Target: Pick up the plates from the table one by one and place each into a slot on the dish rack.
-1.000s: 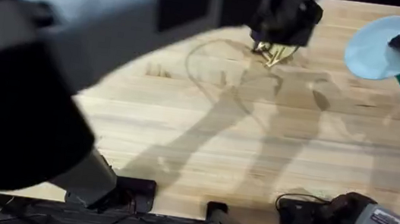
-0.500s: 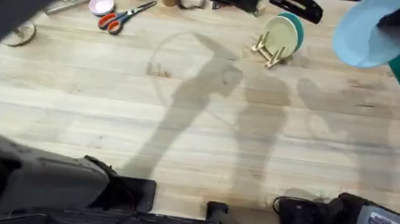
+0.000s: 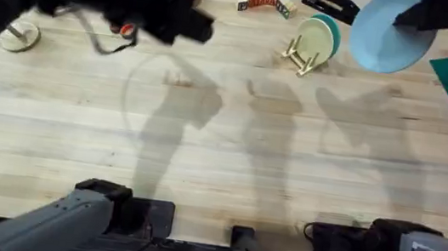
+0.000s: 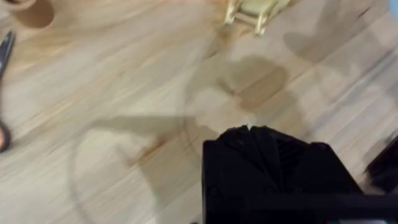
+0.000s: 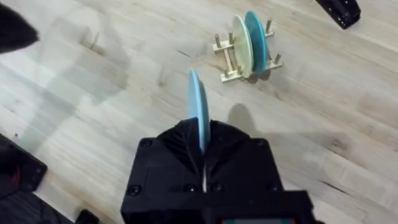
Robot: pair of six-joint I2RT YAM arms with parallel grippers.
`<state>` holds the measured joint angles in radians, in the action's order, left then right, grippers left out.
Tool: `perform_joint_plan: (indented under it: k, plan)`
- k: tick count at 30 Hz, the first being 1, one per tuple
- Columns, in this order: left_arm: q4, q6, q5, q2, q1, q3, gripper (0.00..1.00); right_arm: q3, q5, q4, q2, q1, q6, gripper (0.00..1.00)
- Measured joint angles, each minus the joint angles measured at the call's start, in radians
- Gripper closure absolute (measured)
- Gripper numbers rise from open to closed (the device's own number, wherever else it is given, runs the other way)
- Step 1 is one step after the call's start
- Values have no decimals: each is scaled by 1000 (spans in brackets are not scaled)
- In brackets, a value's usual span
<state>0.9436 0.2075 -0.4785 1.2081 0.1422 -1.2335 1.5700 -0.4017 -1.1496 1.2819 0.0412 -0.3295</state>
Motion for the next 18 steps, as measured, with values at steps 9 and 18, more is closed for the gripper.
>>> perform_joint_plan:
  k: [9,18]
  plan:
    - [88,322,-25,-118,-112,73,960,24,78,19,11,-108,7,971]
    - [89,400,-24,-116,-113,74,173,76,134,20,83,-140,-19,971]
